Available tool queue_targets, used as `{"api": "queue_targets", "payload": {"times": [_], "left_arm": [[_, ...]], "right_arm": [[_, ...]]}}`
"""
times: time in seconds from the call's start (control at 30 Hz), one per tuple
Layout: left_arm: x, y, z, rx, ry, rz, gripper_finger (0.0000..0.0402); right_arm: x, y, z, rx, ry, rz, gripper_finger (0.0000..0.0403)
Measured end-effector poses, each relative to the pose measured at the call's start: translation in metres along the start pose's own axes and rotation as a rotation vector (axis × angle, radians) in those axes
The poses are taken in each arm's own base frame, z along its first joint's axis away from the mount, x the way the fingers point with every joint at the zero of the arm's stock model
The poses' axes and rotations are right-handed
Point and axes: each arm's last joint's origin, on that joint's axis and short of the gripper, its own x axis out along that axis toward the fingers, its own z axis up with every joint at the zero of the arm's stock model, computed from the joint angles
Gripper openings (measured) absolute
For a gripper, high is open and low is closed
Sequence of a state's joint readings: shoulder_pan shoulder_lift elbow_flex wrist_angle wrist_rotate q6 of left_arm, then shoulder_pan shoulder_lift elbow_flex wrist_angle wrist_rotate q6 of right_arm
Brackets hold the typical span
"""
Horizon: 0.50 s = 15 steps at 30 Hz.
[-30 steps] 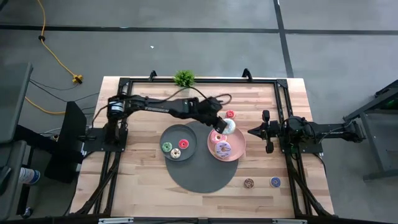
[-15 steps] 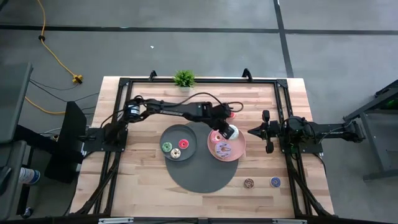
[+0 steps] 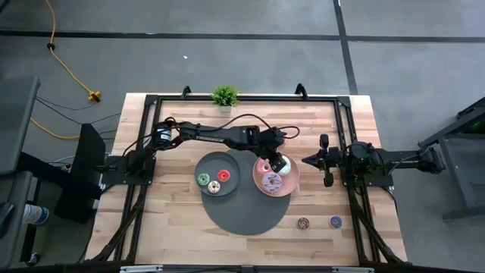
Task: Pick & Place donuts
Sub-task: Put the big white donut on the pink plate
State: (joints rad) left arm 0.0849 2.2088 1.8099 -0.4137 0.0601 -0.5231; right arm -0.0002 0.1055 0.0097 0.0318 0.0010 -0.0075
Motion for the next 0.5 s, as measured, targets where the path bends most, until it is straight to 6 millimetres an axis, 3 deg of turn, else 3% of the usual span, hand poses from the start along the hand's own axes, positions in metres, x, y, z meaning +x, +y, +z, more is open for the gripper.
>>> {"api": "queue_targets", "payload": {"times": [0.27, 0.5], "left_arm": [[0.020, 0.004, -0.007, 0.014, 0.014, -0.029, 0.0158], [0.006, 0.009, 0.006, 0.072, -0.040, 0.006, 0.0159]], "right_arm": [[0.000, 0.000, 0.000, 0.000, 0.000, 0.000, 0.0000], [0.000, 0.000, 0.000, 0.000, 0.001, 0.001, 0.0000]]}}
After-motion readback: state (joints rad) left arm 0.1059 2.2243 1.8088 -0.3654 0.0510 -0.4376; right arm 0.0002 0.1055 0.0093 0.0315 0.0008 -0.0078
